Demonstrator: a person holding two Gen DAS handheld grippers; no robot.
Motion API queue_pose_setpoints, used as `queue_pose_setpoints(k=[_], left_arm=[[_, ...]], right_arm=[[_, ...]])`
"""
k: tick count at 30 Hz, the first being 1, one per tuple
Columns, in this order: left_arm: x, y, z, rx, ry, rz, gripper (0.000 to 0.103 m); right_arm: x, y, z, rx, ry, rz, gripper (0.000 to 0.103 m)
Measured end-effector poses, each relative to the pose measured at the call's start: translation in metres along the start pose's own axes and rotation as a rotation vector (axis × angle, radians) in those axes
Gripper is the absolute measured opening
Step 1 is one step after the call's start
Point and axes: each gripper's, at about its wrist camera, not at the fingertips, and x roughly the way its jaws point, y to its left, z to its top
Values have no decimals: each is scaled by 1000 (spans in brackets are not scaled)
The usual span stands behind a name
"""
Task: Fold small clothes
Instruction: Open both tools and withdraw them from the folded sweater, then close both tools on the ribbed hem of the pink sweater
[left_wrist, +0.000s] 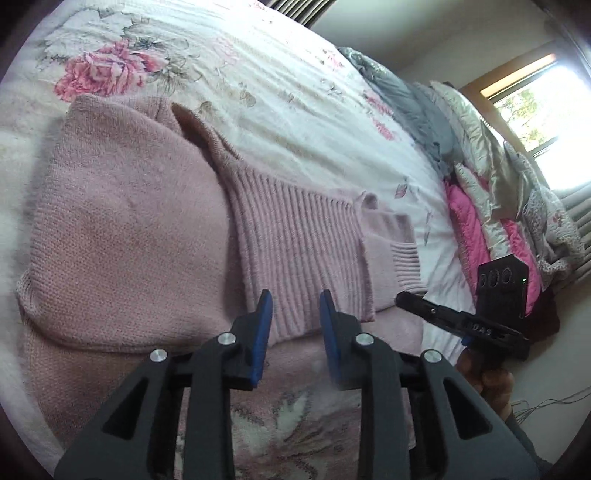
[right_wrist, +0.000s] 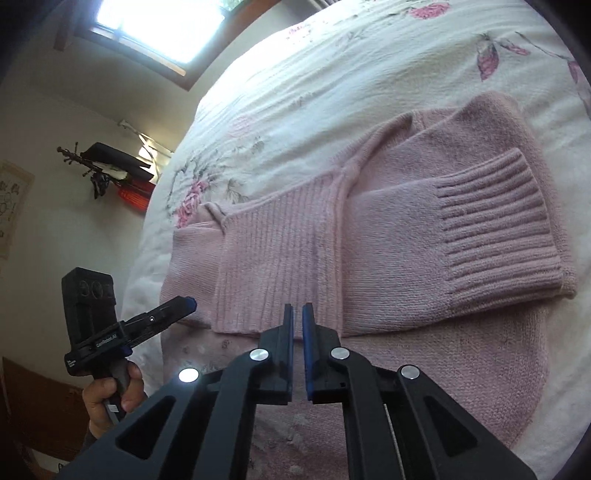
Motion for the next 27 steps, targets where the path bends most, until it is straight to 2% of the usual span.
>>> queue_pose_setpoints(k=[3,4,5,6,7,8,9,10,12,13,14,16,18,20,23,27], left_arm=[[19,-2,-3,-6,49,-39,29],[29,1,-6,-7,79,-15,30],[39,7,-9,-11,109,29,30],[45,14,-13,-30,133,49,28],[44,20,-17,-55,134,27,29],[37,21,-19,-73,122,-2,31],[29,20,-22,-76,108,-25,42],[17,17,-26,-67,88,-40,57],[-14,12,-40,-41,31,-38,70],[-30,11,-48,-33,9,-49,71],[-48,11,-60,-31,-11,-64,72],[-82,14,-89,-20,-48,-78,80],[-115,19,-125,-4,-80,-51,87],[-143,32,-164,-17,-96,-23,88],[-170,60,-220,-86,-87,-2,88],[-184,95,-276,-211,-73,-46,88]], right_arm=[[20,-6,-1,23,46,-13,7],[27,-12,-3,36,59,-36,7],[33,-19,-5,51,67,-47,1],[34,-24,-8,68,68,-41,0],[31,-26,-11,83,64,-27,1],[24,-25,-15,85,56,-15,8],[14,-22,-19,76,43,-6,18],[1,-20,-25,67,23,14,20],[-26,-20,-41,74,0,59,25],[-43,-23,-53,78,-15,75,28],[-58,-26,-66,78,-29,83,32],[-90,-40,-101,98,-42,96,37],[-119,-58,-138,120,-52,81,40],[-143,-78,-179,141,-45,41,44],[-168,-107,-234,189,-15,7,44],[-175,-133,-284,238,33,-32,45]])
